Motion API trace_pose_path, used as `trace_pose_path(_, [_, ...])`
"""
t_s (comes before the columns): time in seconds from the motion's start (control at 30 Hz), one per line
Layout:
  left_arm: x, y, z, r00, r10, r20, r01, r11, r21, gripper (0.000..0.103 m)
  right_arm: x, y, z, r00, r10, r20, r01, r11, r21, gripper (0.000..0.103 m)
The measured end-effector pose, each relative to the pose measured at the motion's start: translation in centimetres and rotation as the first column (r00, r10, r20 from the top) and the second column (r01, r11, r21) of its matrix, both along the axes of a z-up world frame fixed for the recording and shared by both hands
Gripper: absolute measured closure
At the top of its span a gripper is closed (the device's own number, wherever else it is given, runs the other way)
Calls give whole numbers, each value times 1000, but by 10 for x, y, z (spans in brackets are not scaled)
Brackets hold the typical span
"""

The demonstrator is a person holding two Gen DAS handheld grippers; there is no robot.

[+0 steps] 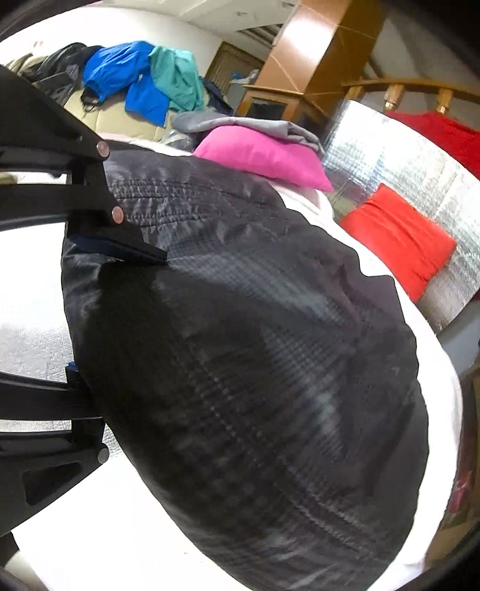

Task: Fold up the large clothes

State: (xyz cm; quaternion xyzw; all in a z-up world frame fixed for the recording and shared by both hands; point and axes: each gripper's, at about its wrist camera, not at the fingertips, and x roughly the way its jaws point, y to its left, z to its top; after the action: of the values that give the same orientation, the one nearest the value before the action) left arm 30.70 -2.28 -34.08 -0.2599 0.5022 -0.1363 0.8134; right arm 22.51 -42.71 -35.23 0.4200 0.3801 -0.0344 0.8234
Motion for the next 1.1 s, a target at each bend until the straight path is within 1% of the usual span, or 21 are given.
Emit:
trace_pose_path(0.1, [5,2,3,999,37,27,-36,999,-38,35,-2,-4,-4,1000,13,-8,-13,1000,12,58])
trace_pose_path(0.23, [20,7,-13,995,93,-32,-97,984,-147,32,-2,-5,-6,1000,25,-14,-24,1000,19,58])
trace_pose_path(0.33, [37,9,-29,990,114,-86,-132,959,-251,33,-2,-5,-10,999,25,-19,-25,999,26,58])
trace_pose_path(0.37, [42,10,-33,986,132,-97,-153,953,-263,36,-2,-6,-10,1000,25,-18,-24,999,30,58])
trace_pose_path(0.4, [47,11,-33,985,144,-94,-164,950,-265,49,-2,-6,-10,1000,25,-16,-25,999,29,58])
trace_pose_path(0.43, [50,11,-32,985,150,-85,-168,948,-270,57,-4,-5,-8,1000,20,-8,-20,999,25,59])
trace_pose_path(0.47, [53,11,-28,986,154,-69,-167,949,-267,59,-7,-5,-4,1000,7,14,-7,1000,13,62])
trace_pose_path(0.53, [55,4,-15,989,150,-5,-147,959,-243,63,-15,0,14,996,-3,87,9,997,-71,62])
trace_pose_path(0.57, [53,1,-6,989,145,40,-133,966,-222,63,-18,5,24,993,3,115,13,990,-138,62])
trace_pose_path(0.6, [53,-2,2,987,136,83,-118,974,-193,63,-19,9,29,992,13,124,11,981,-192,62])
trace_pose_path(0.63, [54,-5,5,987,123,103,-106,982,-157,63,-18,11,27,994,22,110,2,978,-211,62])
trace_pose_path(0.67, [57,-8,2,990,109,86,-98,987,-127,63,-13,10,20,997,29,67,-15,980,-201,62])
trace_pose_path(0.7, [61,-8,-7,994,102,34,-97,989,-115,62,-11,8,11,999,28,29,-23,986,-168,62])
trace_pose_path(0.73, [64,-5,-17,994,107,-12,-108,986,-130,58,-10,2,1,1000,22,1,-21,994,-107,62])
trace_pose_path(0.8, [66,2,-22,993,104,-52,-111,982,-152,53,-12,-6,-1,1000,27,-7,-27,999,-42,59])
trace_pose_path(0.87, [65,9,-15,996,66,-66,-75,987,-139,51,-18,-13,6,999,44,-8,-44,999,-8,54])
trace_pose_path(0.93, [58,19,-5,998,39,-42,-43,994,-99,47,-27,-24,13,996,84,0,-84,995,44,45])
trace_pose_path(0.97, [59,20,0,999,26,-35,-28,997,-71,44,-34,-29,17,993,118,8,-118,991,63,43])
trace_pose_path(1.0, [56,24,8,1000,-1,-26,0,1000,-16,41,-40,-35,22,989,143,18,-144,987,76,43])
trace_pose_path(1.03, [54,27,14,1000,-17,-14,18,1000,22,41,-50,-42,27,984,171,43,-174,980,94,42])
trace_pose_path(1.1, [48,42,32,999,-2,48,-3,994,107,40,-72,-65,45,972,180,147,-197,974,110,33])
